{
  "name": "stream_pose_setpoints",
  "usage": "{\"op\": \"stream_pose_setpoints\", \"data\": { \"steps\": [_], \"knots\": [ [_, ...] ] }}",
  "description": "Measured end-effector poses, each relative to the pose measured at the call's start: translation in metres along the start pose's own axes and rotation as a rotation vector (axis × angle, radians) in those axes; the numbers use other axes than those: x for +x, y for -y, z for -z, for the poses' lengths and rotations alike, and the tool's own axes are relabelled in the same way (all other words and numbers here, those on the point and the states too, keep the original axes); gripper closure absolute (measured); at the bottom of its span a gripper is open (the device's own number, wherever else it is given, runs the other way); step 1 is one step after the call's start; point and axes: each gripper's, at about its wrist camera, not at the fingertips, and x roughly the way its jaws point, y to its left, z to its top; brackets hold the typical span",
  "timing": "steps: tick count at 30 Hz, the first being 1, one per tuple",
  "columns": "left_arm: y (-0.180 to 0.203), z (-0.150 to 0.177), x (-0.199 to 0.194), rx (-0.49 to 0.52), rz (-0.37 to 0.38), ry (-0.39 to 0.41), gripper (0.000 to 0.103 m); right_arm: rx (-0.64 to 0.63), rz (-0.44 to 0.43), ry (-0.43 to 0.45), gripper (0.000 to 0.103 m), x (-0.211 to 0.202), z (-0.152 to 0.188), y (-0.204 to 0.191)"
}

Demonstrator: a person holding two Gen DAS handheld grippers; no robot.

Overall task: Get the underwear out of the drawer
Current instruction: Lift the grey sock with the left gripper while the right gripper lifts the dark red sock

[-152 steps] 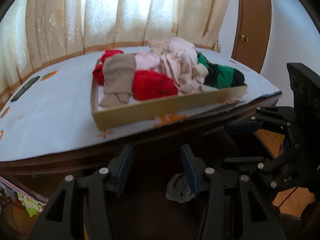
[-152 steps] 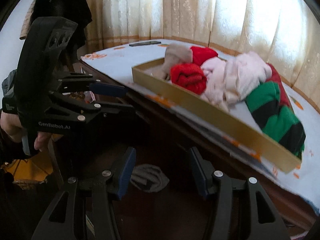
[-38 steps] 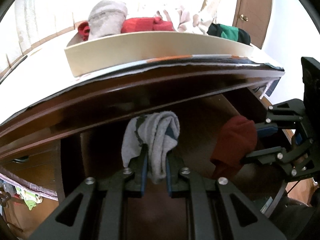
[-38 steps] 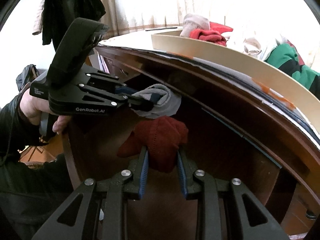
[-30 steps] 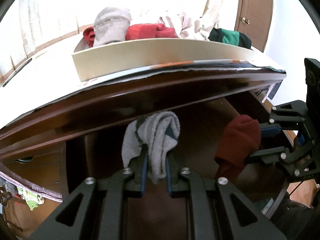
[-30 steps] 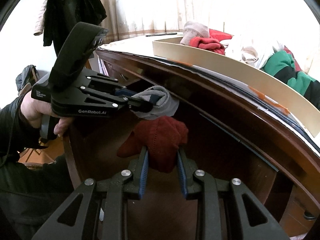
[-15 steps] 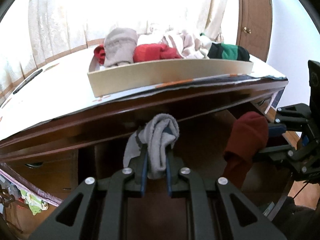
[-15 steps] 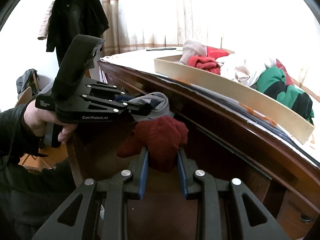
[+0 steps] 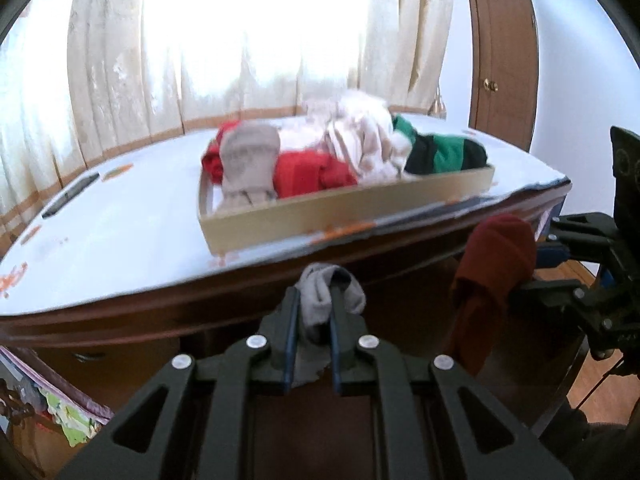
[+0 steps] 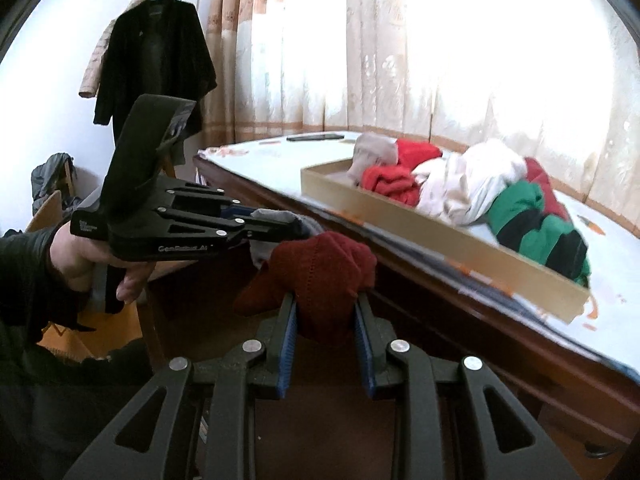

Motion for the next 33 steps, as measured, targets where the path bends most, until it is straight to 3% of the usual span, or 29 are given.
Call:
{"op": "stream_pose_setpoints", "data": {
  "steps": [24,29,32,33],
  "knots": [
    [0.003,-0.058,-0.016,0.073,-0.010,0.092,0.096,0.003,0.084,0.130,0.074,-0.032,-0.050,0.032],
    [0.010,-0.043,-0.006,0.120,0.042,-0.014,0.095,0.021,0.080,0.147,0.074,-0.038,-0.054,0.037],
    [0.021,-0.017,0.011,0.170,0.084,-0.162,0.070,0.018,0.082,0.136,0.074,-0.037,-0.050,0.035],
    [0.024,-0.009,0.017,0.181,0.105,-0.208,0.055,0.020,0.080,0.133,0.074,-0.037,-0.049,0.035]
  ]
}}
